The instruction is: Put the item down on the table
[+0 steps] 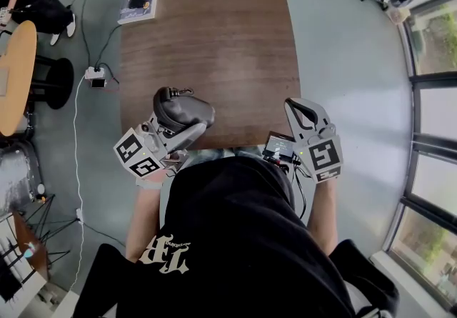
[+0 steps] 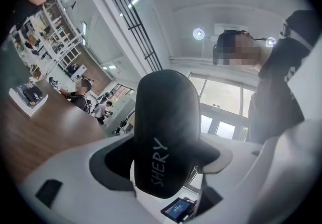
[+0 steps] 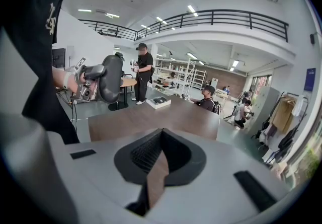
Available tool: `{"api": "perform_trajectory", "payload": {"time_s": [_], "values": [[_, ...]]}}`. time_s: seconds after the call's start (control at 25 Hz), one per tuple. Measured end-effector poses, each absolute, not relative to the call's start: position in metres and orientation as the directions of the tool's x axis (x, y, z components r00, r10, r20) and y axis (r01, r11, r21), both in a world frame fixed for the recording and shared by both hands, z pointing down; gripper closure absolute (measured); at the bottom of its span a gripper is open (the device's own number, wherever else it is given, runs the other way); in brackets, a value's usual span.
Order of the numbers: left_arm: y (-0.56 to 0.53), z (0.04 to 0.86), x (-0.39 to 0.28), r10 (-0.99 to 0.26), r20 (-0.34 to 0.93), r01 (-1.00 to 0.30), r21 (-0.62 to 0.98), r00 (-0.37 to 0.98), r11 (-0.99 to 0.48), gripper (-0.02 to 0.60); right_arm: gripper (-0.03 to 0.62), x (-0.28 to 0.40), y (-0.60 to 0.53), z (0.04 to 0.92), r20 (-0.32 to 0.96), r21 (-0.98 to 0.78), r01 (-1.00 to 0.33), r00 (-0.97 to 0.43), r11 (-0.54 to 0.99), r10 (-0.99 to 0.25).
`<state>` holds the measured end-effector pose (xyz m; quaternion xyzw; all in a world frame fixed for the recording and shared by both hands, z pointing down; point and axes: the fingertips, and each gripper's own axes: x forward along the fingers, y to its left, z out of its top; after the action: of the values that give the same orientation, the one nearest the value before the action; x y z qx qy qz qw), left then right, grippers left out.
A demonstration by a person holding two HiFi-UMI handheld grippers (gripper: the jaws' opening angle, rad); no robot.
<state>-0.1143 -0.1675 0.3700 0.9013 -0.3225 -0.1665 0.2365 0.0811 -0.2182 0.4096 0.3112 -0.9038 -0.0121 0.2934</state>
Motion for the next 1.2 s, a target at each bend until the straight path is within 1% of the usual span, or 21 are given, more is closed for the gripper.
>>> {"api": "perform_trajectory", "payload": {"time_s": [0.16,0.32,0.52,0.64,0.76,1.2], "values": [[-0.178,0.386,-0.108,-0.658,-0.088,-0.534,0.510,0.748,-0.674,0.230,0.606,0.092,-0.226,0.410,0.515,0.201,-0.568,-0.632,0.798,-0.579],[-0.188,0.404,-0.104,-0.649,0.002,-0.577,0.461,0.761,-0.675,0.230,0.606,0.104,-0.231,0.410,0.509,0.198,-0.585,-0.625,0.787,-0.592],[-0.197,0.438,-0.101,-0.610,0.186,-0.633,0.343,0.770,-0.694,0.230,0.606,0.116,-0.228,0.412,0.501,0.188,-0.612,-0.613,0.768,-0.611],[-0.204,0.462,-0.095,-0.564,0.302,-0.636,0.259,0.768,-0.727,0.230,0.606,0.128,-0.228,0.413,0.504,0.191,-0.627,-0.598,0.755,-0.623],[-0.209,0.482,-0.091,-0.527,0.377,-0.627,0.229,0.762,-0.744,0.230,0.606,0.140,-0.224,0.415,0.508,0.190,-0.648,-0.578,0.738,-0.638],[-0.245,0.558,-0.100,-0.449,0.624,-0.677,0.181,0.640,-0.713,0.230,0.606,0.175,-0.215,0.416,0.520,0.188,-0.712,-0.513,0.677,-0.683]]}}
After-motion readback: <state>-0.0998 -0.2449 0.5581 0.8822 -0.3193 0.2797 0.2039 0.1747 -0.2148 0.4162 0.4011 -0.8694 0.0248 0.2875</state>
